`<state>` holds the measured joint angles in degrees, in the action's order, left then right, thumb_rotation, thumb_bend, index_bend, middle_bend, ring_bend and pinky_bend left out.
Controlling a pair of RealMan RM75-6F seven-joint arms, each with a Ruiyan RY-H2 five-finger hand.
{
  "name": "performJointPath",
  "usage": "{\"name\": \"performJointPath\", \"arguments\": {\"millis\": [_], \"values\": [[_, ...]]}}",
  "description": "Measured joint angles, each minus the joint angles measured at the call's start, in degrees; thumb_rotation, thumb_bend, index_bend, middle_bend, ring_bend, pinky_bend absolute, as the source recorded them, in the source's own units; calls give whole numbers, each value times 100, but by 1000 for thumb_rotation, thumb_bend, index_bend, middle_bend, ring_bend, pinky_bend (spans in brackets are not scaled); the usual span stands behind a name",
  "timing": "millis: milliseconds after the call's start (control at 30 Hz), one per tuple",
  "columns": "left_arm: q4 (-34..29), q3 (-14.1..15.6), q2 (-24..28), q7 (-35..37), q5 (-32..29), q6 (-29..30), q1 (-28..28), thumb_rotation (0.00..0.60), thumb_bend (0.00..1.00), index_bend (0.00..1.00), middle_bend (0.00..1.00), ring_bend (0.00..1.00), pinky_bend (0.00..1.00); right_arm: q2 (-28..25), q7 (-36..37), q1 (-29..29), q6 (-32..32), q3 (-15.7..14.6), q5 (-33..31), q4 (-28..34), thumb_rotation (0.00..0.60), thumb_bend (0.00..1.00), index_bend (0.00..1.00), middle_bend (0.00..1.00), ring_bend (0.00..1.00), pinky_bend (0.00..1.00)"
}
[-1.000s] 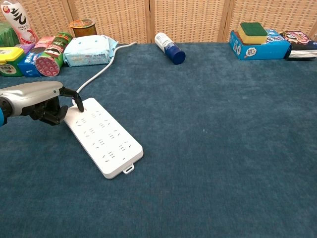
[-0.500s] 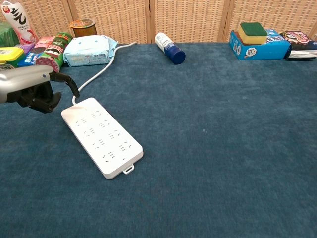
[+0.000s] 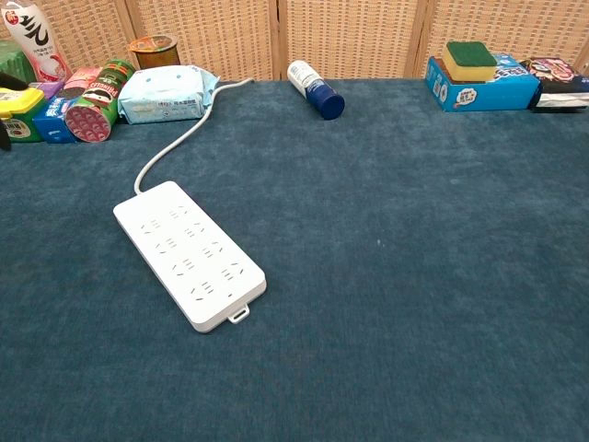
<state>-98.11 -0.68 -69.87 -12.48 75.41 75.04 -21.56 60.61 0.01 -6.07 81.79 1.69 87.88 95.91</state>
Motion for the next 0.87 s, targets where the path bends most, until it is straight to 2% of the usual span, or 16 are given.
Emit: {"name": "performJointPath", "arguments": {"millis": [367, 533, 867], "values": [[79, 328, 446, 622, 527, 1226, 996, 600, 27, 0, 0, 0, 0, -17, -221, 33, 180, 68, 28, 135, 600, 0, 0, 20, 16, 0], [204, 332, 484, 911, 686, 1188, 1065, 600, 28, 0, 0, 0, 0, -34, -285, 92, 249, 70, -3, 160, 600, 0, 0, 20, 16, 0], [194, 291, 552, 873, 898, 1168, 1178, 600, 28, 0, 0, 0, 0, -53, -207, 144, 325, 27, 96, 144, 600, 0, 0, 20, 16, 0]]}}
